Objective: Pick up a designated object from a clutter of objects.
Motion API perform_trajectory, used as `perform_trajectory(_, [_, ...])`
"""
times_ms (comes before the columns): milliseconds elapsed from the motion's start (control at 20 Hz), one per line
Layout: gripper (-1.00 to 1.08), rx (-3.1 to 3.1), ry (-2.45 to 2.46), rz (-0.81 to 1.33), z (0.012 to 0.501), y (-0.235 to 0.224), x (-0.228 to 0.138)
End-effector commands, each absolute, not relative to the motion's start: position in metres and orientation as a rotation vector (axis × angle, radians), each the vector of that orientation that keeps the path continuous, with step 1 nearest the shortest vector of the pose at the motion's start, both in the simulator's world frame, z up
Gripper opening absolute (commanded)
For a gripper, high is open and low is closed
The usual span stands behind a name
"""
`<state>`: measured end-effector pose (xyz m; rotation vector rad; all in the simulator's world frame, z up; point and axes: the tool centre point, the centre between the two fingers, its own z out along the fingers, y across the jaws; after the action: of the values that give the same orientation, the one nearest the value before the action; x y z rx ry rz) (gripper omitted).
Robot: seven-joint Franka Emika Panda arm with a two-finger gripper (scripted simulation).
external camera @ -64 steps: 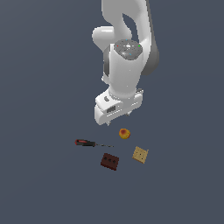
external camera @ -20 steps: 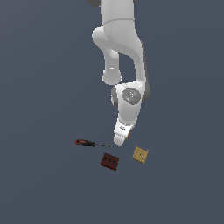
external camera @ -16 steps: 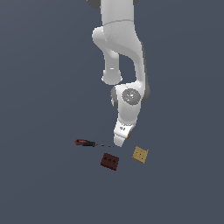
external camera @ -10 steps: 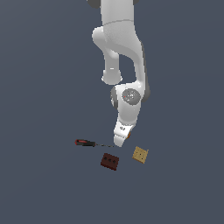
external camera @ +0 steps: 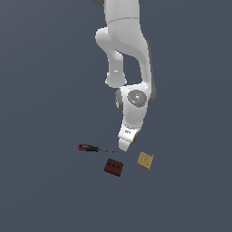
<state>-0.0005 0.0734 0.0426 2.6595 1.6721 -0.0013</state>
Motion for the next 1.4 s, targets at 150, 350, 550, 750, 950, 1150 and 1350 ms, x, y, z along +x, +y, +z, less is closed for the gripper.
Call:
perform_trajectory(150, [-1.00, 2.658, 1.672, 0.001, 0.067, 0.084, -0.002])
perform_trajectory(350, [-1.00, 2.657, 1.673, 0.001, 0.095, 0.096, -0.004])
perform_trajectory(550, [-1.00, 2.657, 1.674, 0.000, 0.132, 0.112, -0.007])
perform_trajectory(750, [-1.00, 2.656, 1.674, 0.000, 0.175, 0.131, -0.010])
perform_trajectory(950, [-1.00, 2.656, 1.676, 0.000, 0.218, 0.151, -0.014])
perform_trajectory(1150, [-1.00, 2.656, 1.676, 0.000, 0.261, 0.169, -0.016])
perform_trajectory(1350, [-1.00, 2.656, 1.677, 0.000, 0.302, 0.187, -0.018])
